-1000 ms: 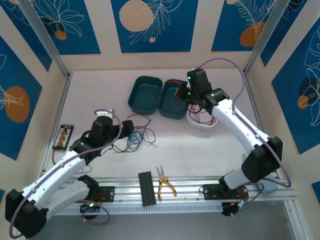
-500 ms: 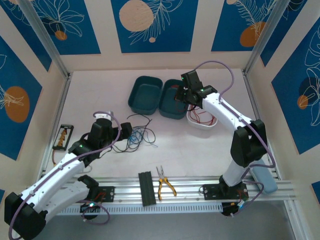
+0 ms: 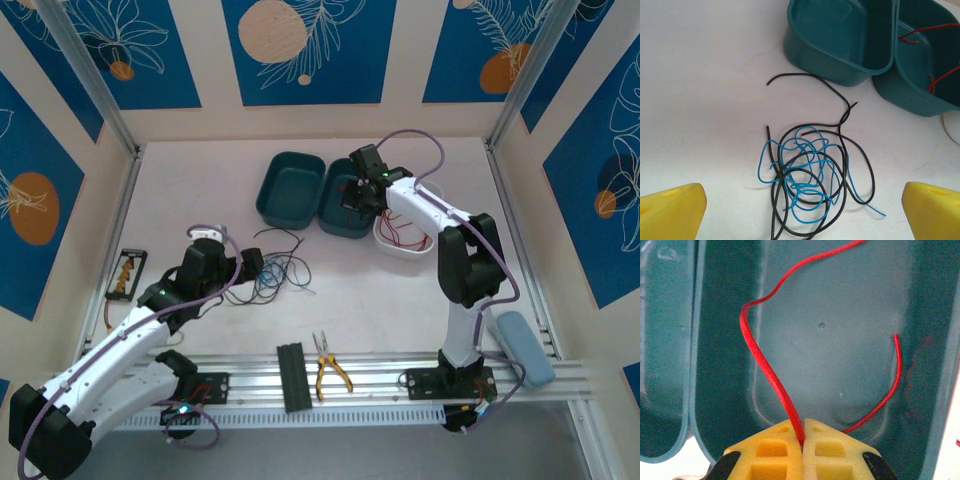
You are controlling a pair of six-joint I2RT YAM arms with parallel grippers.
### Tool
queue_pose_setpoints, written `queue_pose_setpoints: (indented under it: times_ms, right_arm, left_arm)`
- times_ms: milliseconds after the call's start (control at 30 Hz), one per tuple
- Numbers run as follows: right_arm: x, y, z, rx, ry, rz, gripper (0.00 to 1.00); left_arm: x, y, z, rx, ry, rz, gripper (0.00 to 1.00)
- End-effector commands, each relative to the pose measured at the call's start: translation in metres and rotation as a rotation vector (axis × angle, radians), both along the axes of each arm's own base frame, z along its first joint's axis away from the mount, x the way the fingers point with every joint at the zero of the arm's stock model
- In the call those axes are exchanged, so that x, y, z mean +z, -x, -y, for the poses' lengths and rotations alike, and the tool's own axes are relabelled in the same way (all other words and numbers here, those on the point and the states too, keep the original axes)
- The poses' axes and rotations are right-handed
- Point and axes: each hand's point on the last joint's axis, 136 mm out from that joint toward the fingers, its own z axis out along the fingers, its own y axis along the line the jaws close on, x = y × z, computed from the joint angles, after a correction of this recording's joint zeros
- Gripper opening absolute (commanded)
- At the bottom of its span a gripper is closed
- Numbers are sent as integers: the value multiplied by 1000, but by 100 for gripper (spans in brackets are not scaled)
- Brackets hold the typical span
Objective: Untangle the cables
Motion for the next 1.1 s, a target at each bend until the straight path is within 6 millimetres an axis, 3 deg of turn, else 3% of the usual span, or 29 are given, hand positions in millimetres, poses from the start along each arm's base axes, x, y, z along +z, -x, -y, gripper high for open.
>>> queue_pose_setpoints:
  times_ms: [0, 67, 133, 300, 533, 667, 767, 933, 1067]
  right_arm:
    - [-3, 1, -3, 23, -6, -36, 0]
    - [-6, 2, -5, 40, -7, -48, 6]
    - [-7, 2, -7, 56, -5, -61, 19]
    - [3, 2, -7, 75, 0, -50, 34]
    - [20, 5, -1, 68, 10, -15, 40]
    - [15, 2, 3, 59, 15, -25, 35]
    - [6, -2, 5, 45, 18, -49, 18]
    - [-15, -11, 8, 12, 39, -114, 1]
    - [-31, -16, 9, -16, 51, -168, 0]
  left_arm:
    - [-3, 1, -7, 20, -19, -6, 100]
    - [-4, 1, -8, 22, -19, -9, 100]
    - [-5, 1, -8, 23, -20, -13, 100]
    - [-7, 0, -8, 27, -20, -20, 100]
    - [-12, -1, -8, 30, -22, -32, 100]
    - [-14, -2, -6, 23, -16, -37, 100]
    - [-16, -2, -4, 17, -11, -43, 100]
    - [-18, -1, -4, 14, -12, -52, 100]
    - [-21, 1, -6, 15, -13, -57, 100]
